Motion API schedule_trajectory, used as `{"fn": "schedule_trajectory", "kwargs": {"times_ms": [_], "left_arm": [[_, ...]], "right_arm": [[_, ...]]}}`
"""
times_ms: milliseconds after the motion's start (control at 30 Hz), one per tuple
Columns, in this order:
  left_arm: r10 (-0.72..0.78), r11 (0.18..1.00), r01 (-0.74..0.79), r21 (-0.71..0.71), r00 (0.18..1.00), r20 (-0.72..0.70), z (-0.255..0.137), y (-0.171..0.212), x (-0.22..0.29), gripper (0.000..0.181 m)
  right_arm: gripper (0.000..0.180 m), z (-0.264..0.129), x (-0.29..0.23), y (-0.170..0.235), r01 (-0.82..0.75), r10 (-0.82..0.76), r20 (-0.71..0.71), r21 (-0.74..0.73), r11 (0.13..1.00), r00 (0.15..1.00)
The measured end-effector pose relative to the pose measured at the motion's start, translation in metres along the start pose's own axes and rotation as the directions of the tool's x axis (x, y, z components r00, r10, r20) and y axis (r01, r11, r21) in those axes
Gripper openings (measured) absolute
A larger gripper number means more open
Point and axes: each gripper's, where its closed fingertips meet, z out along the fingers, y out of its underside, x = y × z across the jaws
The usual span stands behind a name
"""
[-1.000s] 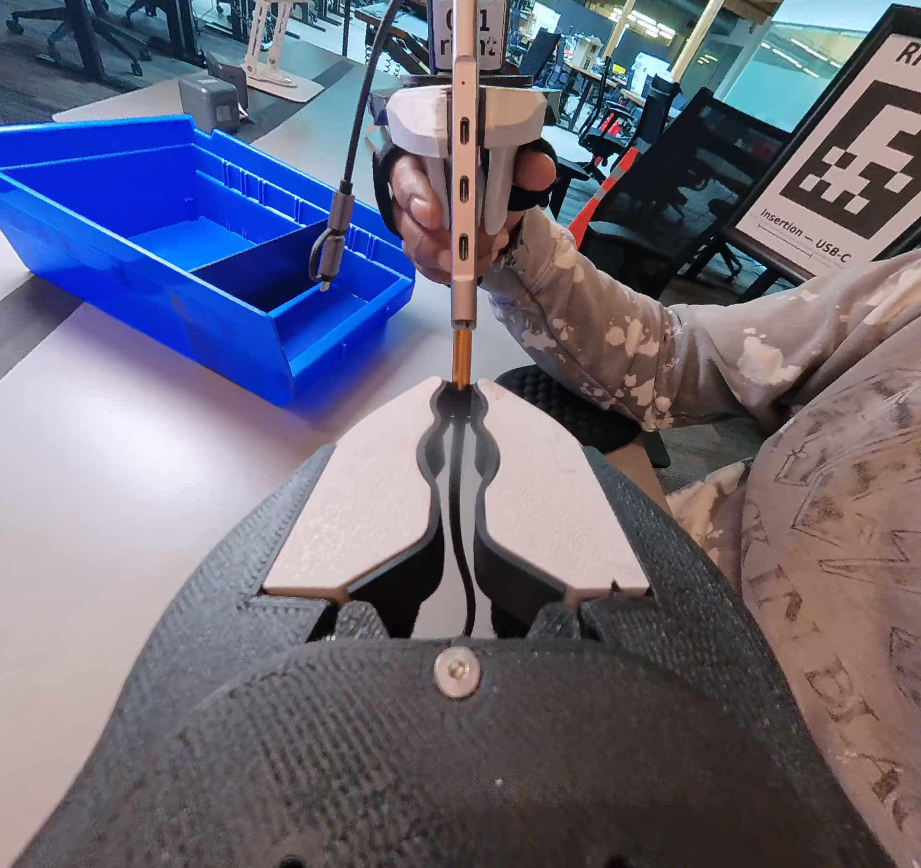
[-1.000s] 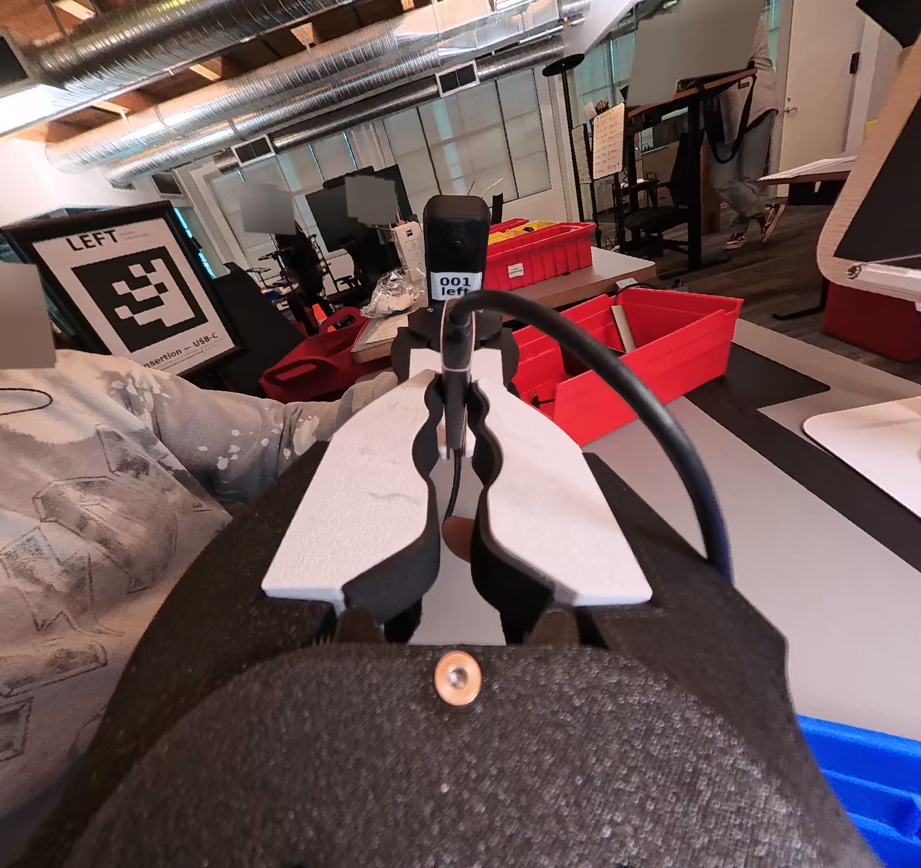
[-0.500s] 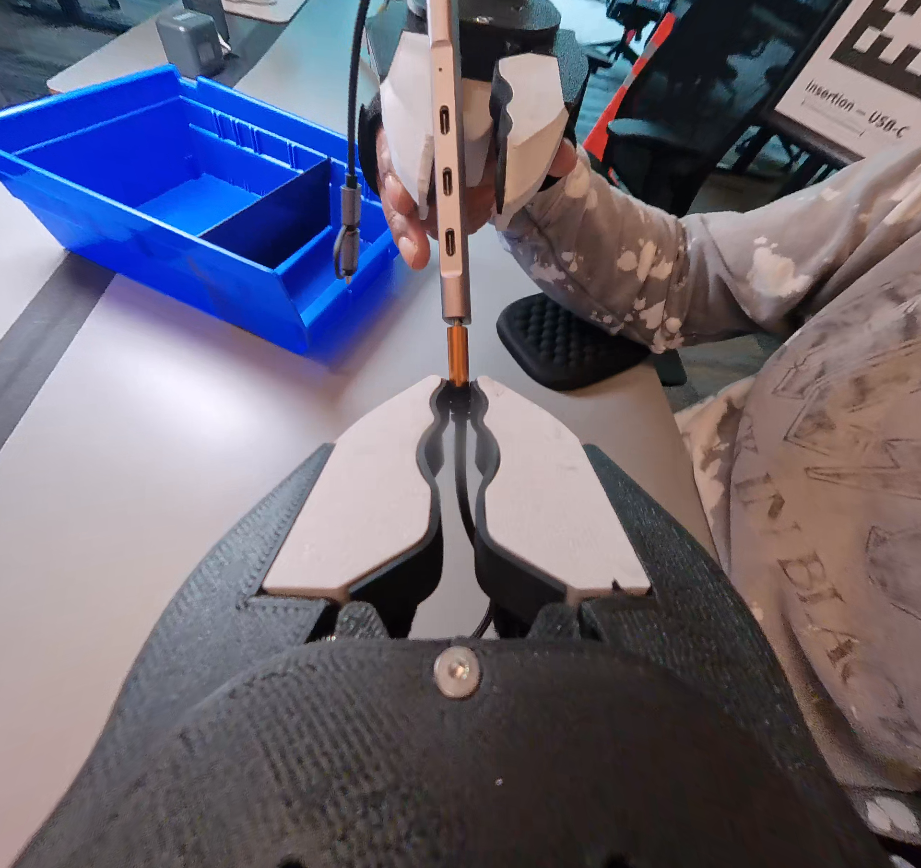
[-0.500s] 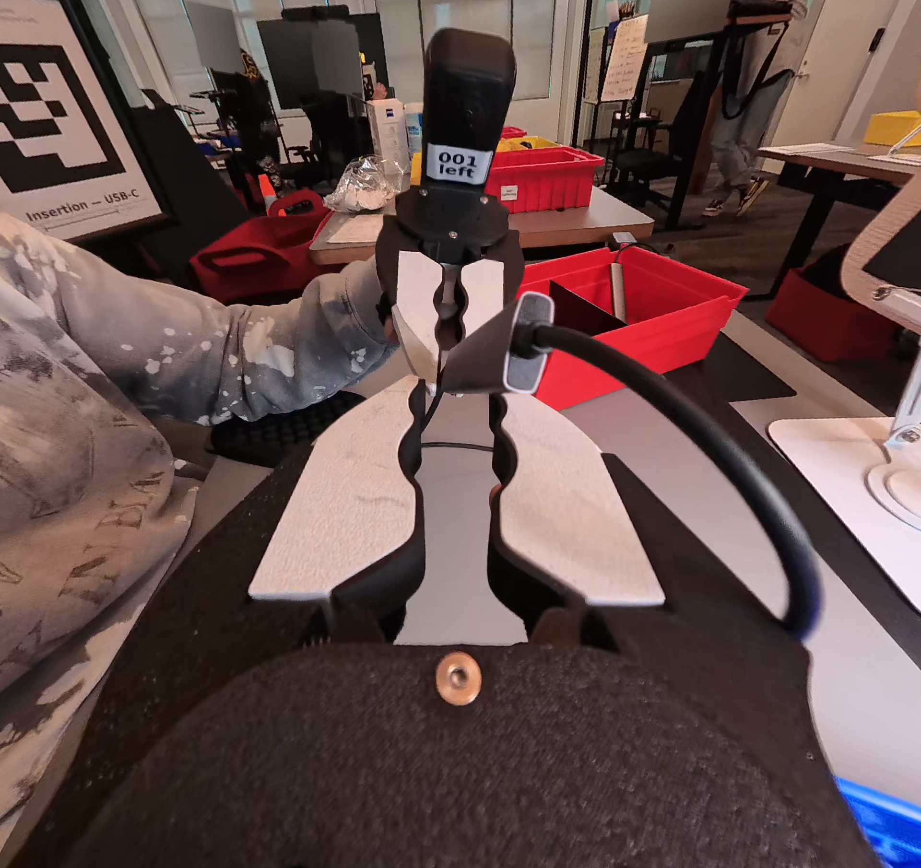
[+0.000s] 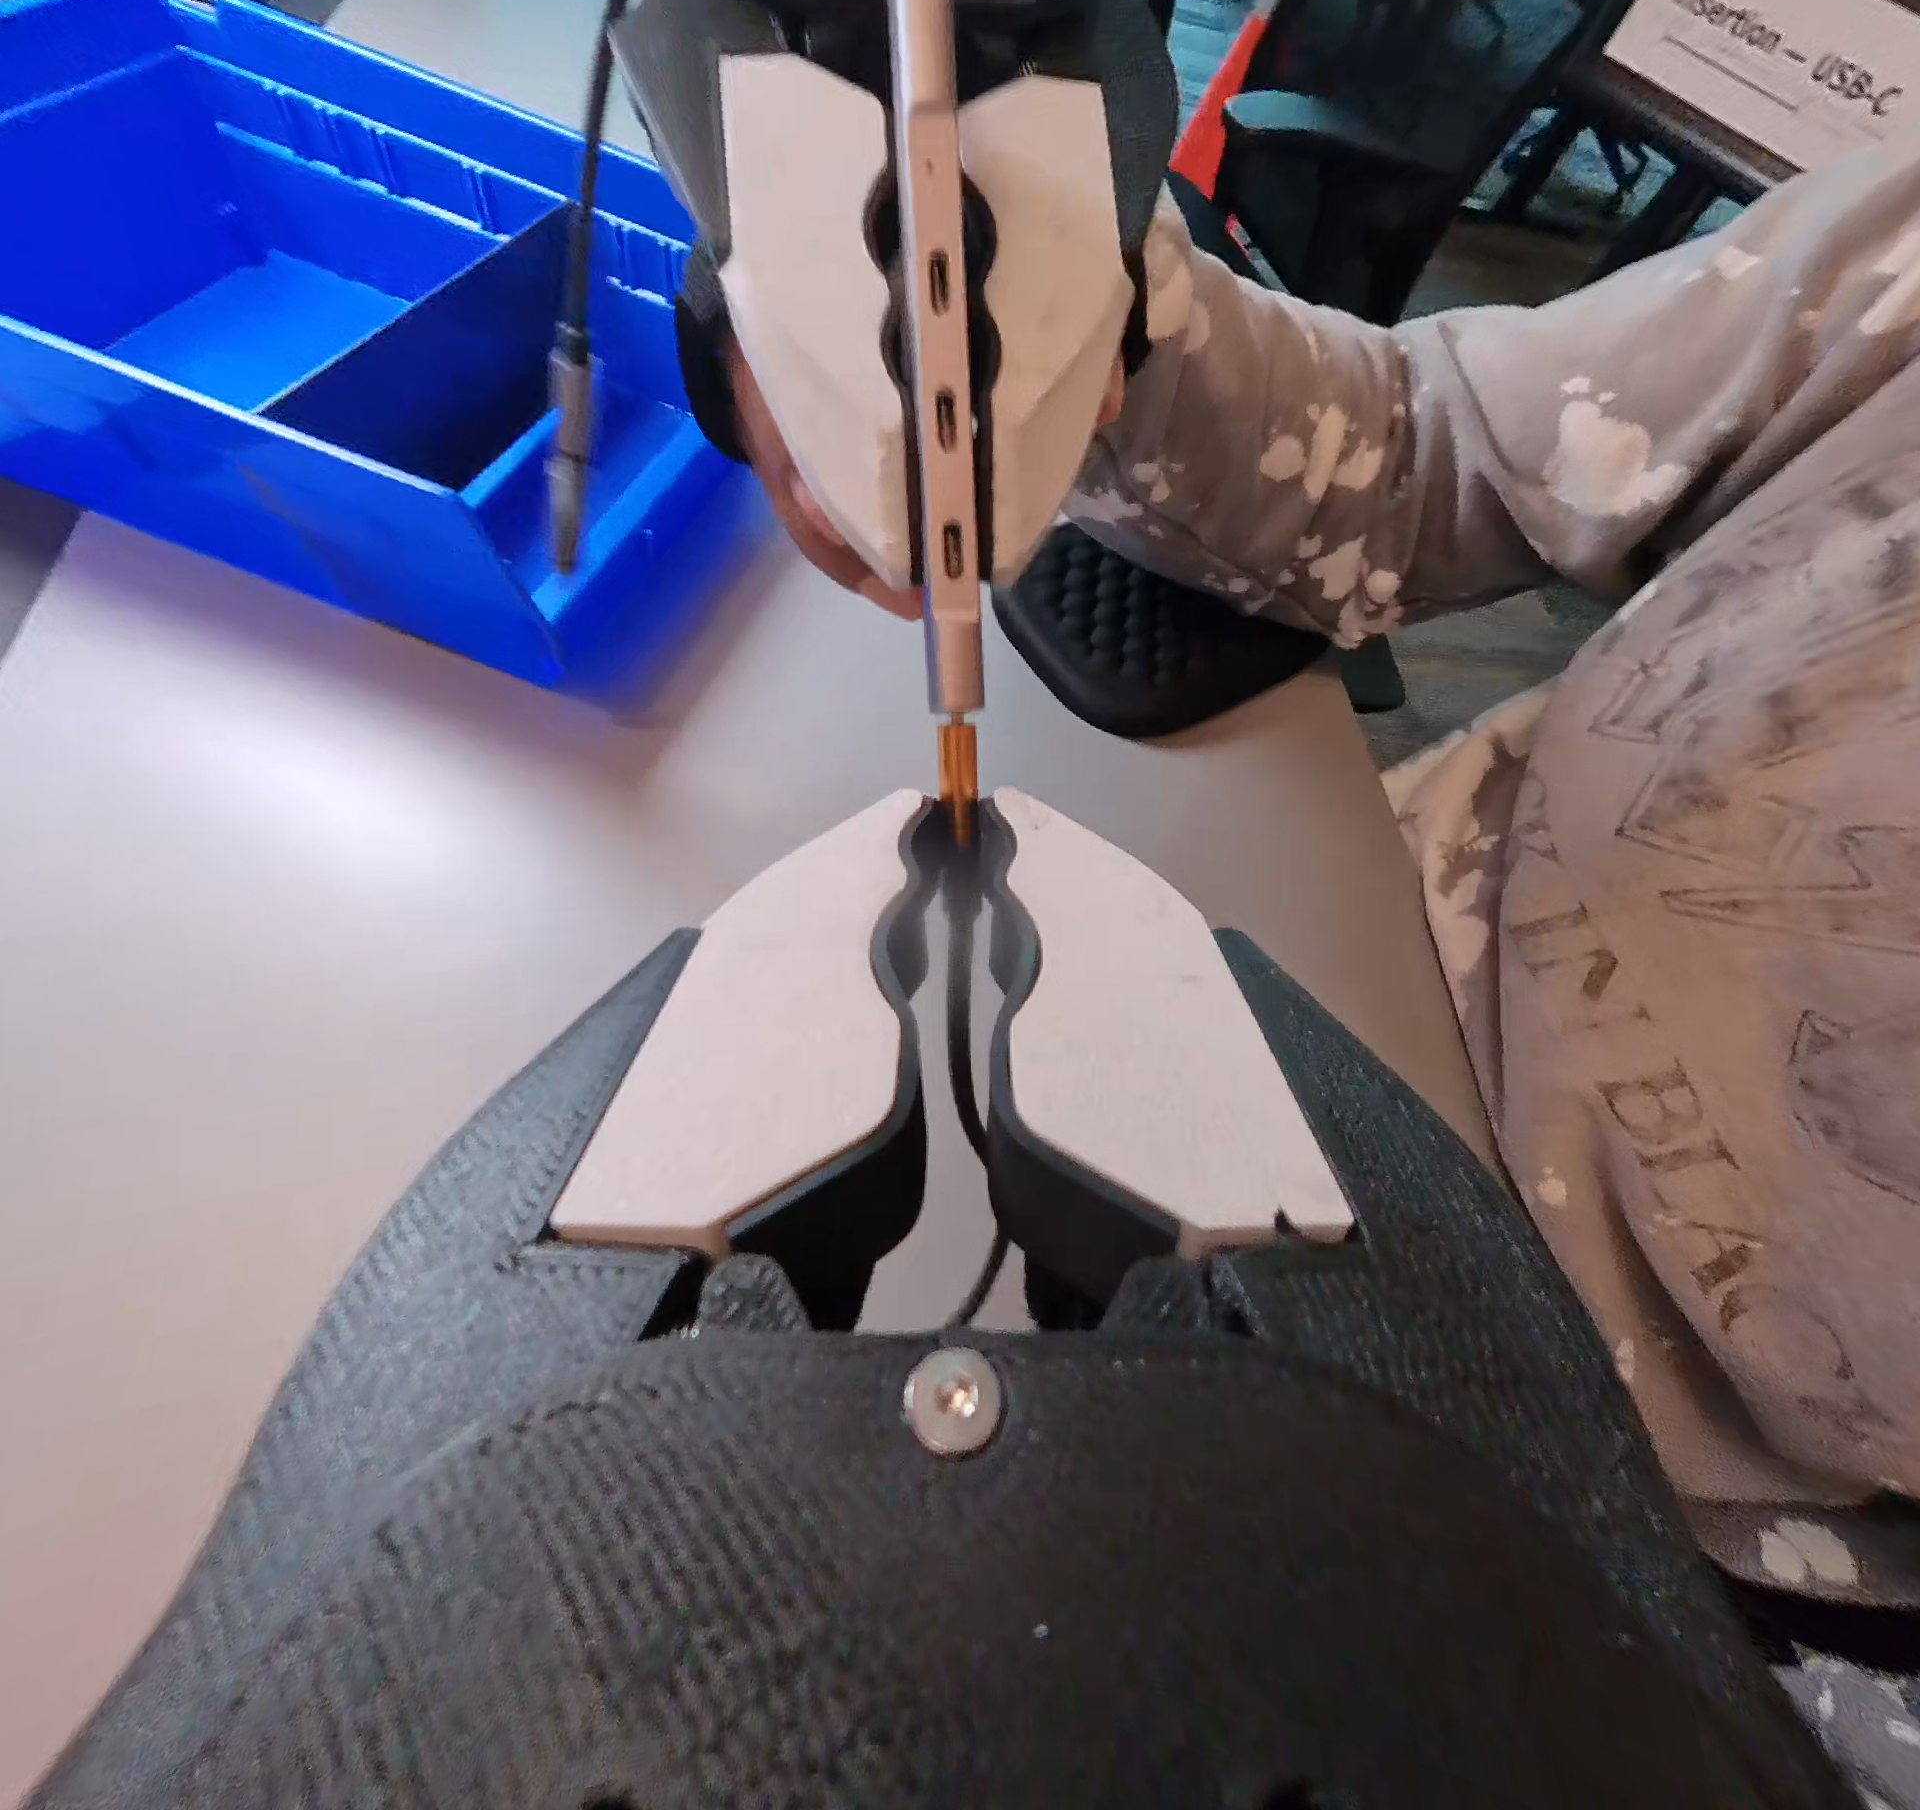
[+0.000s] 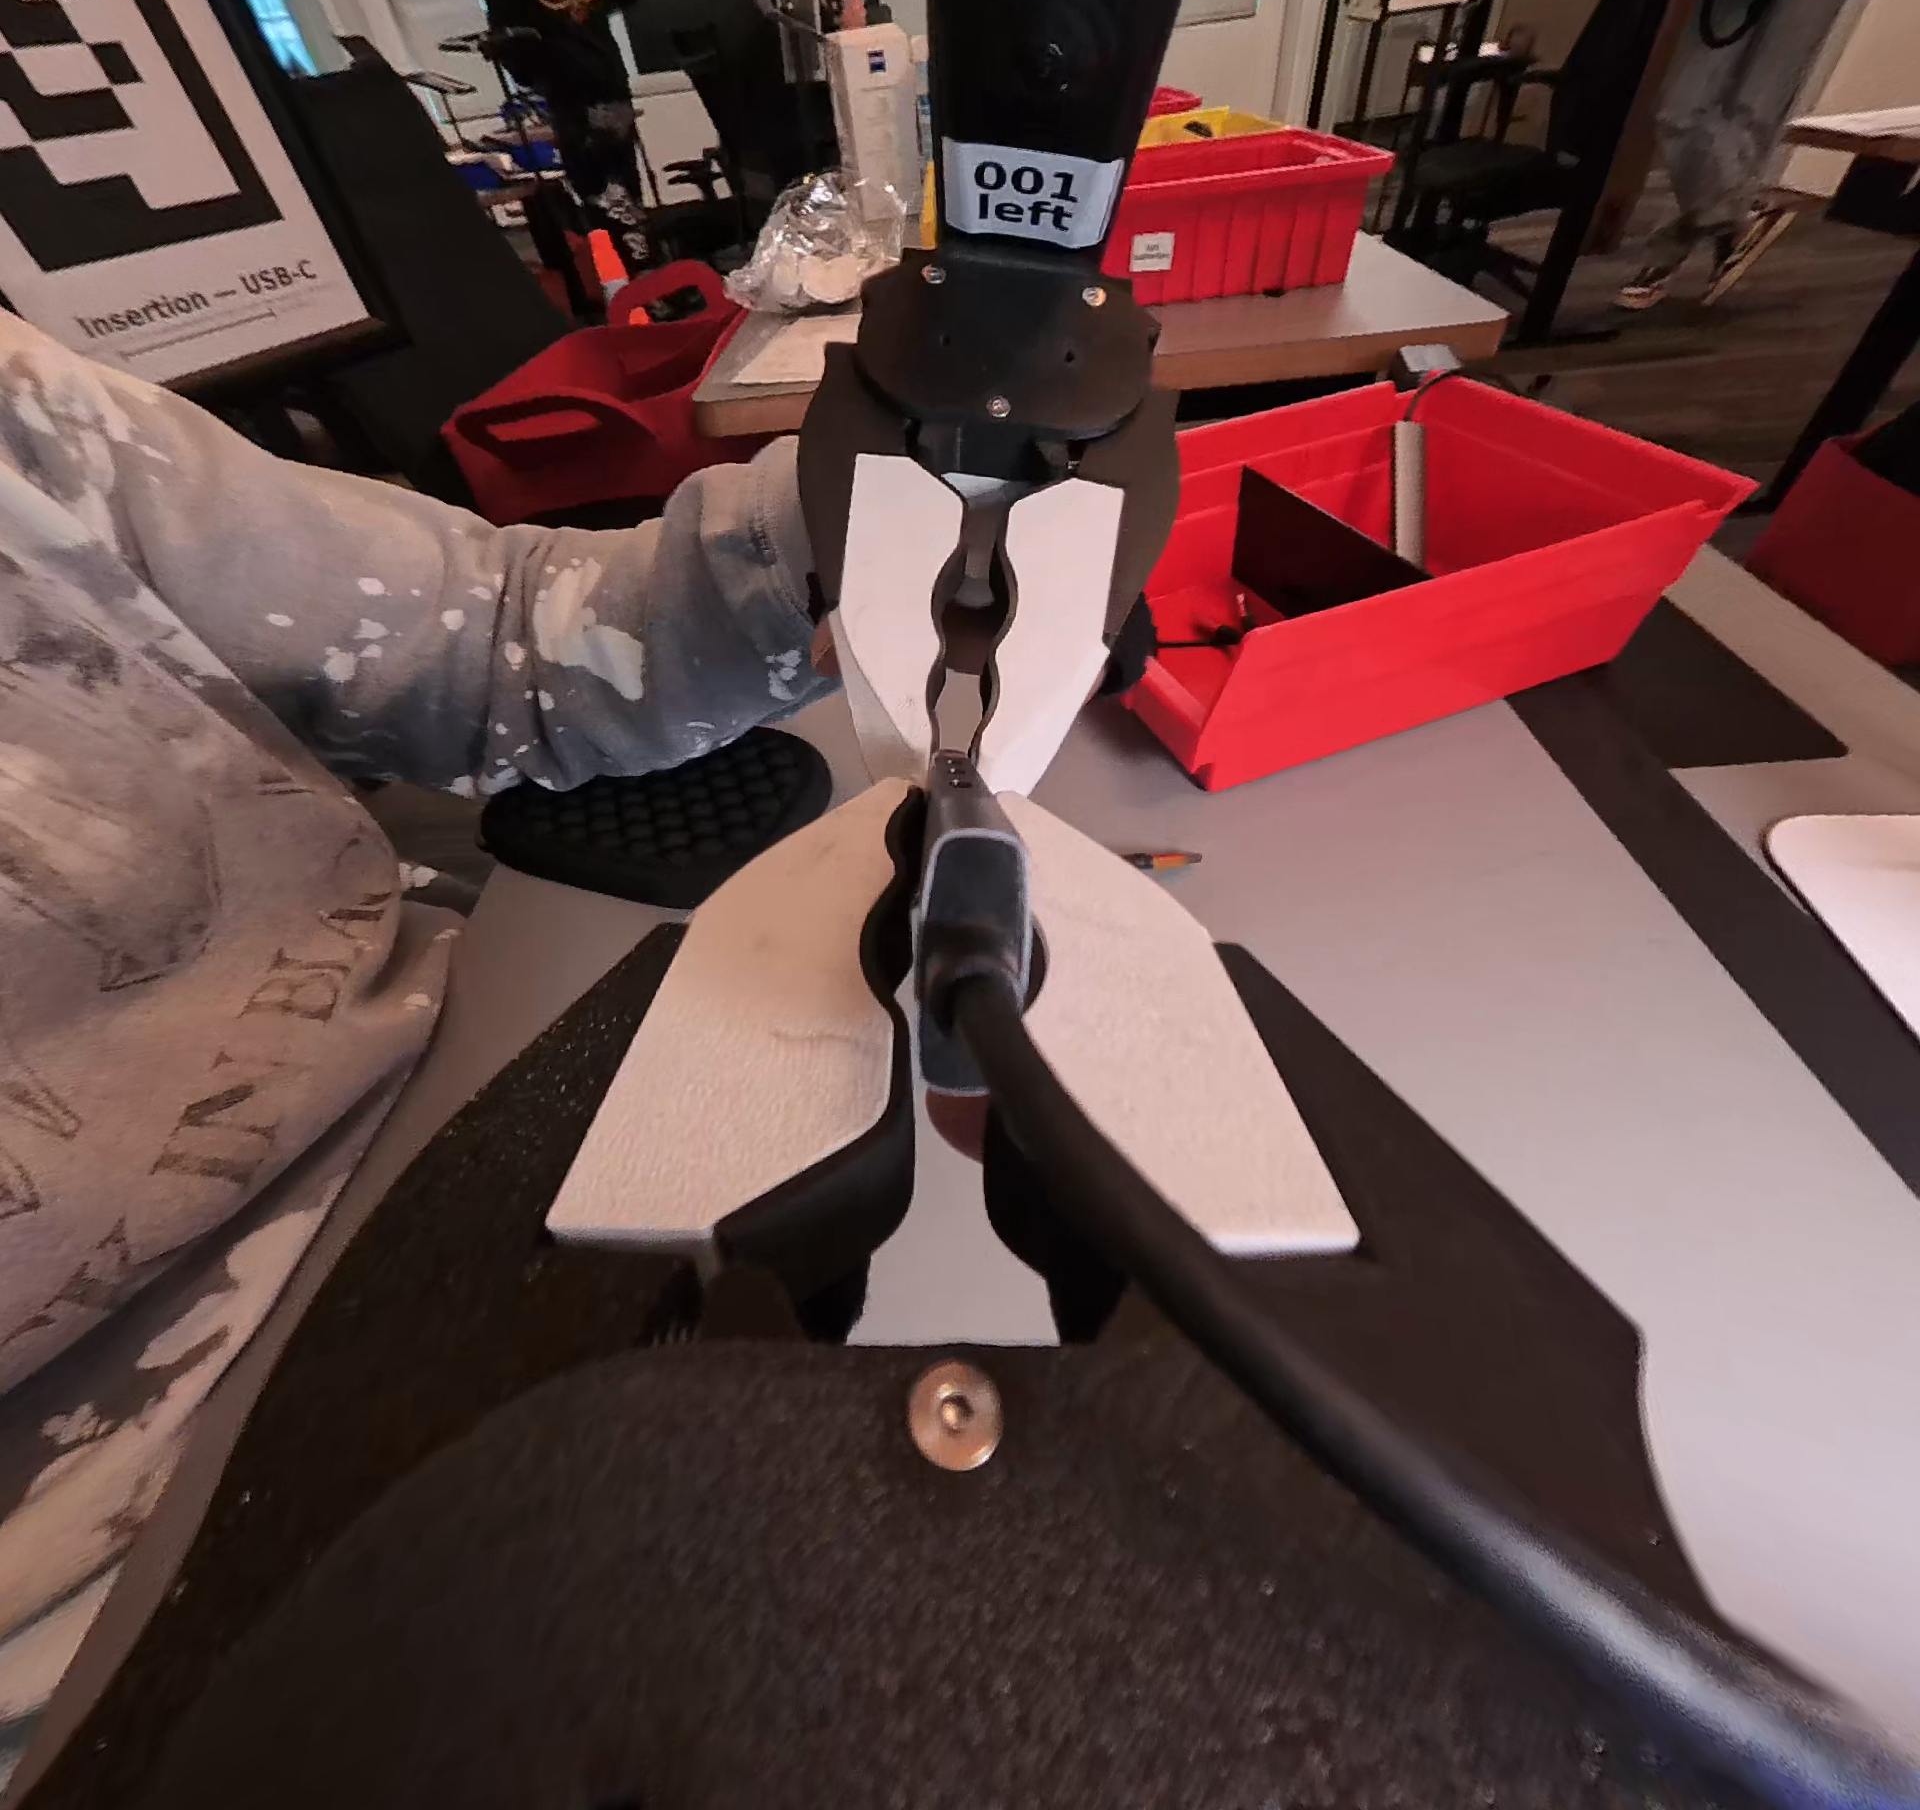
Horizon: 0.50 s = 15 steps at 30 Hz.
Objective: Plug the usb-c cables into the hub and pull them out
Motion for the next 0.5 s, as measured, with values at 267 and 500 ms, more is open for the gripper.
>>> {"fn": "schedule_trajectory", "kwargs": {"times_ms": [267,500], "left_arm": [[-0.035,0.999,0.035,-0.002,0.999,0.015,0.005,0.001,-0.006,0.006],[-0.007,0.996,-0.002,0.094,0.996,0.093,-0.015,-0.011,-0.015,0.03]], "right_arm": [[0.01,-0.003,0.005,0.007,-0.034,0.034,0.012,-0.009,0.999,0.999],[0.01,-0.013,0.009,-0.004,-0.003,0.004,-0.021,0.053,0.999,1.0]]}}
